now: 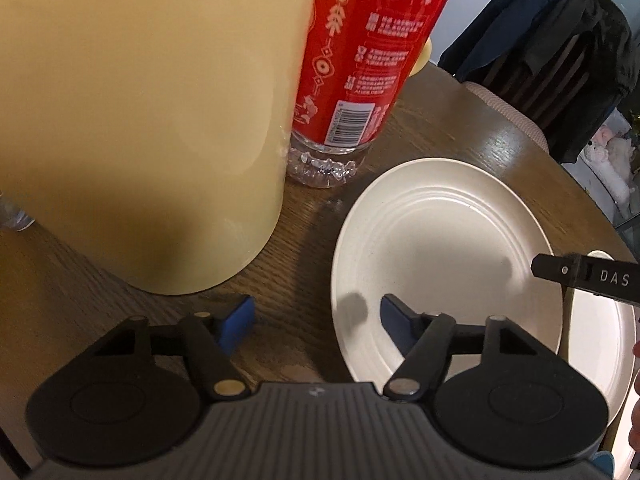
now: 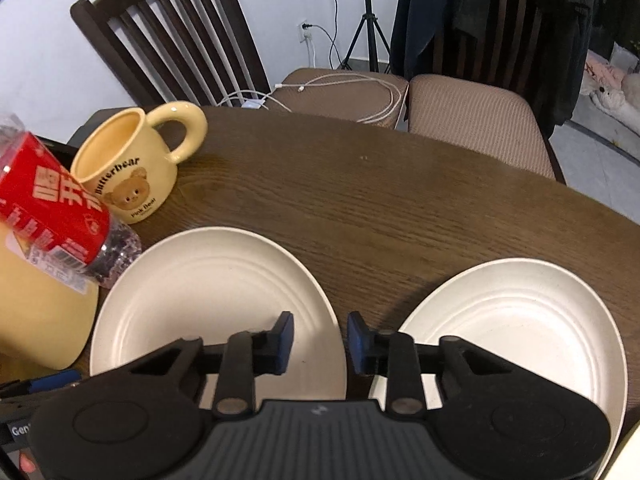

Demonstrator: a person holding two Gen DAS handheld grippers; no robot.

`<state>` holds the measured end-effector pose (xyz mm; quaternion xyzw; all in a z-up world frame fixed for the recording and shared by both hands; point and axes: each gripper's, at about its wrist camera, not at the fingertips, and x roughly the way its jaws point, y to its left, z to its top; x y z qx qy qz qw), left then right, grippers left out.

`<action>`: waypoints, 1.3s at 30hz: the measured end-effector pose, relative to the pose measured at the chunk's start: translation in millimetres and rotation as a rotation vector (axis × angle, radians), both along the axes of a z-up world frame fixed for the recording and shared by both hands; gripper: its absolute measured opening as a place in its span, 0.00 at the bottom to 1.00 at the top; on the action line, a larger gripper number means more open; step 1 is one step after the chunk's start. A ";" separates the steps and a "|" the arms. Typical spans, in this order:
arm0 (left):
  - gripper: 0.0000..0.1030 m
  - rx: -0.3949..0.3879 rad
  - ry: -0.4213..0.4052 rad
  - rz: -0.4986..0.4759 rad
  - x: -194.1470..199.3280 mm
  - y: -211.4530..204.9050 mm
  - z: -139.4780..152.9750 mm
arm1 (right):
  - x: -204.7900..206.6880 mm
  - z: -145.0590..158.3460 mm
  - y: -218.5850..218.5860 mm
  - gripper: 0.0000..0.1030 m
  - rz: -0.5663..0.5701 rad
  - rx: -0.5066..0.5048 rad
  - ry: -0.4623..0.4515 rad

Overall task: Organize plates and bowls
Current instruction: 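Close the right gripper on the plate rim while the left gripper also clamps it, then lift the cream plate with both grippers and carry it toward the snack boxes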

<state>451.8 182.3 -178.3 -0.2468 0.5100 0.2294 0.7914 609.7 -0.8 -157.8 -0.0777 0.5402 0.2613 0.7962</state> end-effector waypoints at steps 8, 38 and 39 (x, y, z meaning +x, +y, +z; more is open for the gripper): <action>0.21 -0.014 -0.028 -0.015 4.2 2.7 -0.7 | 4.2 -11.6 -9.9 0.10 -0.014 0.034 0.022; 0.11 0.136 -0.116 -0.099 -3.7 -26.8 56.0 | -19.4 34.3 -24.1 0.07 -0.031 0.087 -0.080; 0.11 0.142 -0.120 -0.102 -5.1 -28.9 59.0 | -21.1 37.7 -25.0 0.07 -0.031 0.090 -0.084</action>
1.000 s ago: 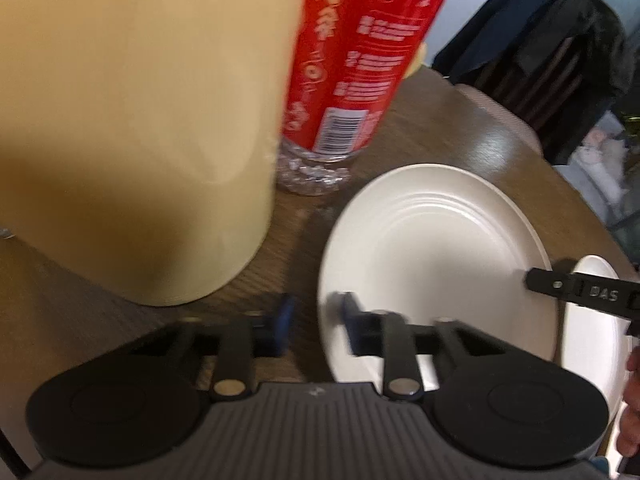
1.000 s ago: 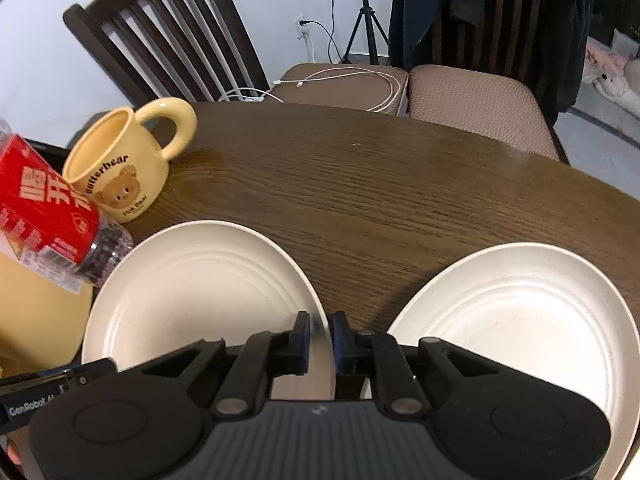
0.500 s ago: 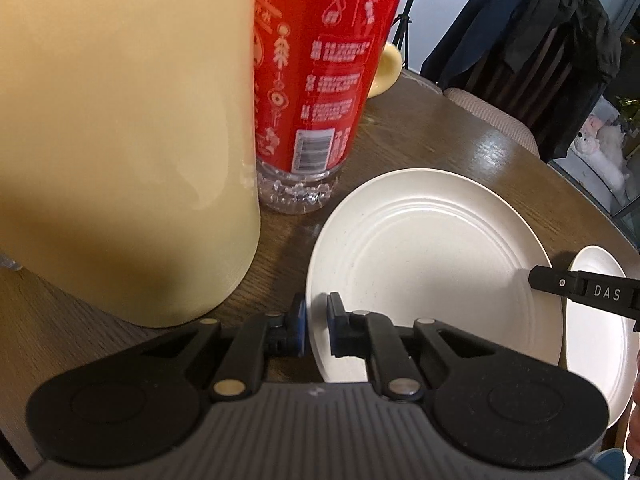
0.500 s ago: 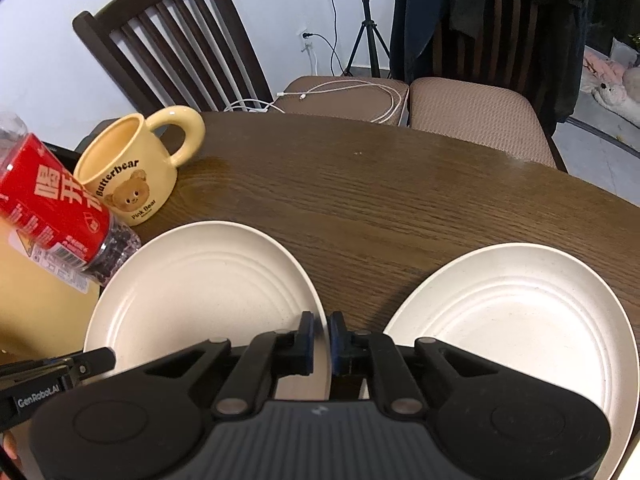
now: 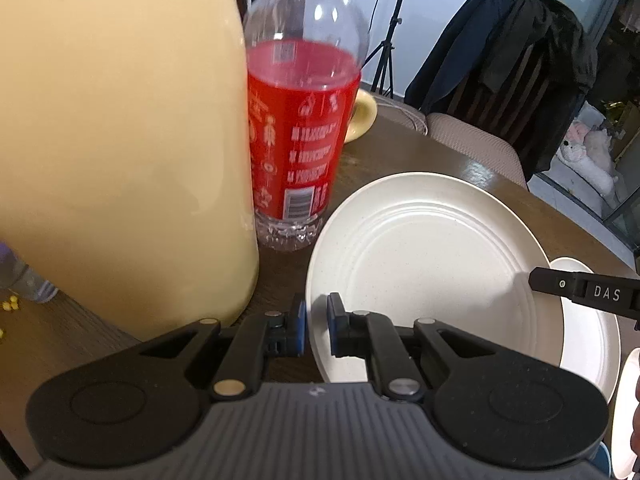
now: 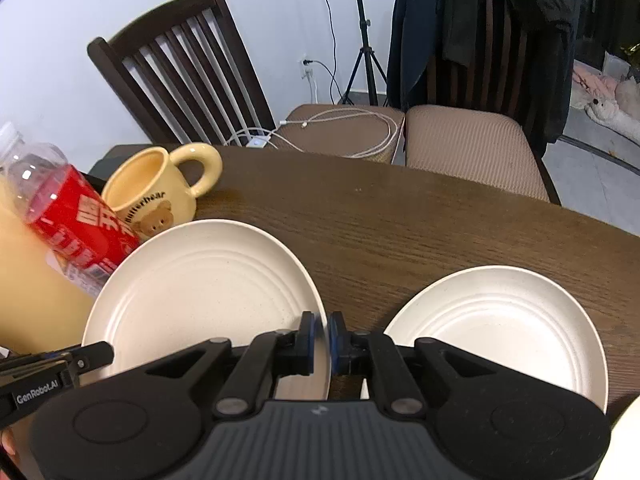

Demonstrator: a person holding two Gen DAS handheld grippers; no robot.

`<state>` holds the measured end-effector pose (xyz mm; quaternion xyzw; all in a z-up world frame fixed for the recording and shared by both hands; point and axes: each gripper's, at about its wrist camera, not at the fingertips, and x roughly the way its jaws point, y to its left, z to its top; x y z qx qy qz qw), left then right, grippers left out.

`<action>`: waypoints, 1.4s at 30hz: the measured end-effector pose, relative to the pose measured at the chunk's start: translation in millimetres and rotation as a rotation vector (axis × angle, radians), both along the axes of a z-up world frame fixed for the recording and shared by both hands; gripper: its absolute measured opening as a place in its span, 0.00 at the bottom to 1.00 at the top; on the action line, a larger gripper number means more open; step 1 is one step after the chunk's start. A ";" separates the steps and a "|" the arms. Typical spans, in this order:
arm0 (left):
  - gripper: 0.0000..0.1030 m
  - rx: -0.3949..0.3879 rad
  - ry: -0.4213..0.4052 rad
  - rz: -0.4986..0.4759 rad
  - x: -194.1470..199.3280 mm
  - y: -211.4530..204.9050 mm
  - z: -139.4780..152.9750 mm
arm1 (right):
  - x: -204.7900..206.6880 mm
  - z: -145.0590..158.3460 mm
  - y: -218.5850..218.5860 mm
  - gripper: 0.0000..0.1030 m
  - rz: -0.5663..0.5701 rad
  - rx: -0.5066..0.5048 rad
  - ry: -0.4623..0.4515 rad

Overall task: Organize plates and bowls
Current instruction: 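Lift the cream plate with both grippers and carry it toward the snack boxes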

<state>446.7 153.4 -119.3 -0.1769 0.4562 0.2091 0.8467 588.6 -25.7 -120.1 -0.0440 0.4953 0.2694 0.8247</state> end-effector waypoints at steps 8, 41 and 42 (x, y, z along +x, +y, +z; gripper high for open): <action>0.11 0.030 -0.034 -0.011 -17.6 -2.4 27.5 | -15.9 24.2 -7.0 0.07 -0.008 0.027 -0.027; 0.11 0.056 -0.108 -0.069 -119.2 -6.0 92.9 | -123.9 86.5 -27.4 0.06 -0.042 0.084 -0.070; 0.11 0.058 -0.109 -0.072 -123.2 -6.1 93.9 | -128.5 87.7 -28.1 0.06 -0.043 0.087 -0.071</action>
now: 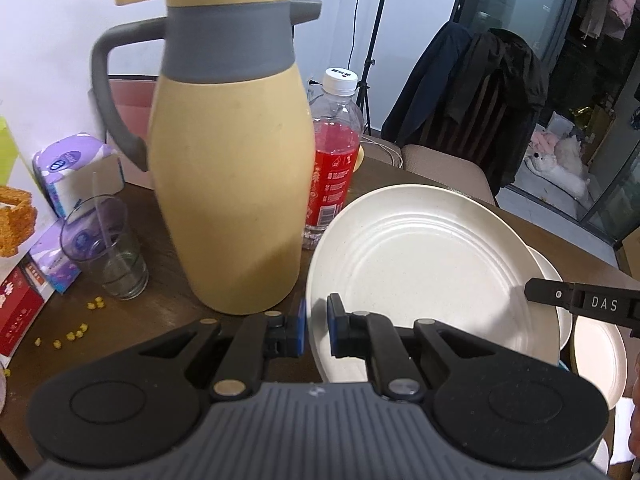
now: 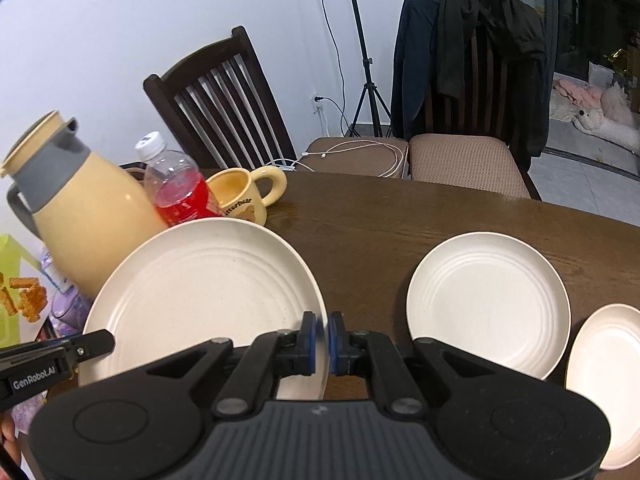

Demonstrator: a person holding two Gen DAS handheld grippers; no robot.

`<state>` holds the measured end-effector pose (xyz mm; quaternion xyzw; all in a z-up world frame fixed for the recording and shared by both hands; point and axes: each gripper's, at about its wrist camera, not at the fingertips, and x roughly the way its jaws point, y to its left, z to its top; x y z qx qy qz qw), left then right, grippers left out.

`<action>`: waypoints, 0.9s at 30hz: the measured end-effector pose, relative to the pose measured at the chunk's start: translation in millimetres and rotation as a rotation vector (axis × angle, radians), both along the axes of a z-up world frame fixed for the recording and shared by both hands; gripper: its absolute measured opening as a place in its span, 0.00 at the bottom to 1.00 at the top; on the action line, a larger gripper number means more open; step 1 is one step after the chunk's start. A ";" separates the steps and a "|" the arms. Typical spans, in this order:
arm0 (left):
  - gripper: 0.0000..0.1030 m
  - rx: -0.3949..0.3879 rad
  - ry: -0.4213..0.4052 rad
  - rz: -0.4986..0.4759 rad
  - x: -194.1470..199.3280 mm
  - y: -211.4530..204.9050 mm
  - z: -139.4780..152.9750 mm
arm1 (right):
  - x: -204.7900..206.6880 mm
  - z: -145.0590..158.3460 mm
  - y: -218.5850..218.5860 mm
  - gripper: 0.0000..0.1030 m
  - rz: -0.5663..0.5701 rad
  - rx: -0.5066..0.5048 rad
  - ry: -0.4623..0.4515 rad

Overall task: Organize plates and bowls
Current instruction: 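Lift the cream plate with both grippers and carry it toward the snack boxes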

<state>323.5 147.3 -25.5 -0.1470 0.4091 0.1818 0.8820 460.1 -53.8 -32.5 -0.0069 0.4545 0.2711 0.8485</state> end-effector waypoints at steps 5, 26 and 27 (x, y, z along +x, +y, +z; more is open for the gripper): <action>0.11 0.002 -0.003 -0.006 -17.7 1.3 4.5 | -19.7 4.8 -0.5 0.06 -0.003 0.000 -0.005; 0.11 0.002 -0.025 -0.008 -98.7 16.6 13.1 | -105.0 15.3 5.1 0.06 0.010 0.020 -0.017; 0.11 0.000 -0.025 -0.007 -102.3 17.4 12.7 | -108.4 15.3 6.3 0.06 0.011 0.020 -0.018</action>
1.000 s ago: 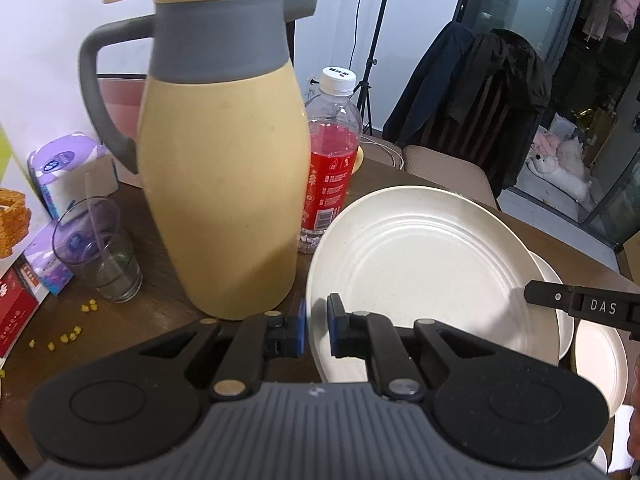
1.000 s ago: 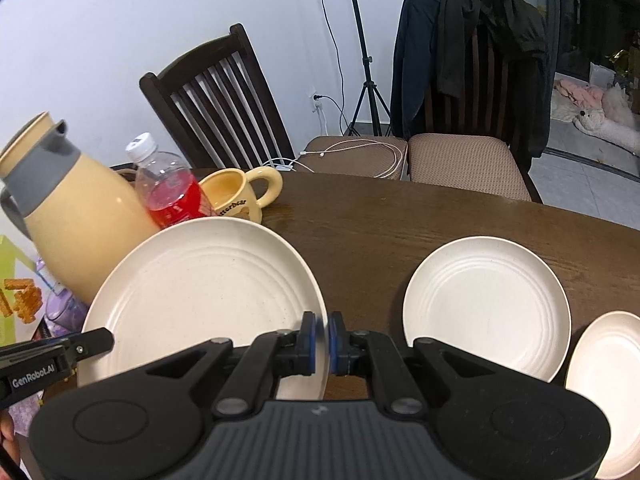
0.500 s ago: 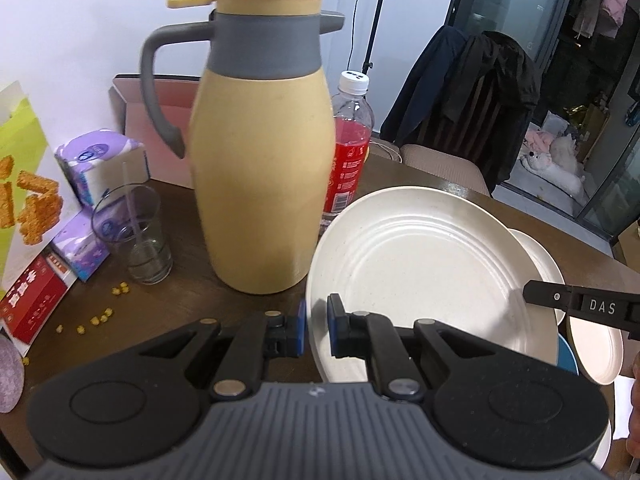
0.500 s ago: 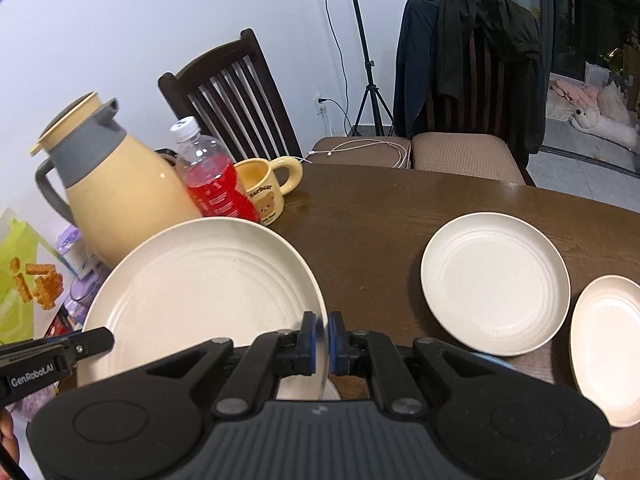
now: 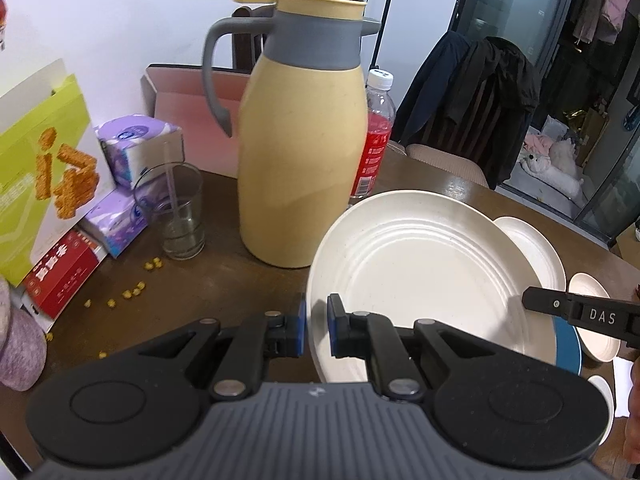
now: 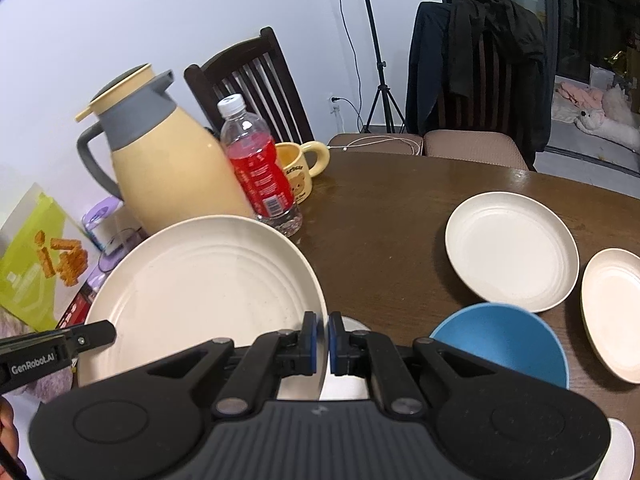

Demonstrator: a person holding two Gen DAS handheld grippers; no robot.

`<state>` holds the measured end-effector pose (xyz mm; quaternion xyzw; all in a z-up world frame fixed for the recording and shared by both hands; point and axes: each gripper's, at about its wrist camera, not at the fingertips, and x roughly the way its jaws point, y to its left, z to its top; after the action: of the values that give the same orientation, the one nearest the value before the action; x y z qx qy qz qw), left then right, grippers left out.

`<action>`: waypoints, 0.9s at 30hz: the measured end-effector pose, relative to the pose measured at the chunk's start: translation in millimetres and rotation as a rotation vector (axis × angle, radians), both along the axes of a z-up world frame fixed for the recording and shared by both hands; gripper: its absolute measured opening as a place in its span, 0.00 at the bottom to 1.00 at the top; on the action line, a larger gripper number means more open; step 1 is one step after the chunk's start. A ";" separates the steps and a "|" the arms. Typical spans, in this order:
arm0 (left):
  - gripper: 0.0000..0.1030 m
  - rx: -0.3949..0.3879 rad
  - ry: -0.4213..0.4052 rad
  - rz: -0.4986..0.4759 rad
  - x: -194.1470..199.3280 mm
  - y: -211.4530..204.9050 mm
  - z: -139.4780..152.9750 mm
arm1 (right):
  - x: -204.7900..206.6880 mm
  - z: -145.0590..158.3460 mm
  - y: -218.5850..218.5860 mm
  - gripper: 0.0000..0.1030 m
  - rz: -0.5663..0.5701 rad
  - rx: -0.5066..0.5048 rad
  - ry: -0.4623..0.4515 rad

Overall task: Organize plates and bowls
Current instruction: 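Lift the cream plate with both grippers and carry it toward the snack boxes, then lower the held cream plate onto the table near the snack boxes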

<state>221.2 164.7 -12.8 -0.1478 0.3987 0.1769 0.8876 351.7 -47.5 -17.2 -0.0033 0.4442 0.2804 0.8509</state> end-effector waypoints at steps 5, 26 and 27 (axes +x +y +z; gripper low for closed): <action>0.11 -0.009 0.007 0.008 -17.8 5.2 -3.1 | -17.5 -1.7 3.2 0.05 0.006 0.004 0.001; 0.11 -0.042 0.033 0.059 -84.0 27.7 -18.3 | -81.3 -19.0 26.8 0.05 0.060 -0.012 0.015; 0.11 -0.045 0.034 0.062 -87.0 28.2 -20.1 | -83.7 -20.7 27.0 0.05 0.060 -0.011 0.017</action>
<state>134.1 192.9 -32.8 -0.1770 0.4127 0.1977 0.8713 267.9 -20.4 -37.9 -0.0191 0.4527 0.3034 0.8382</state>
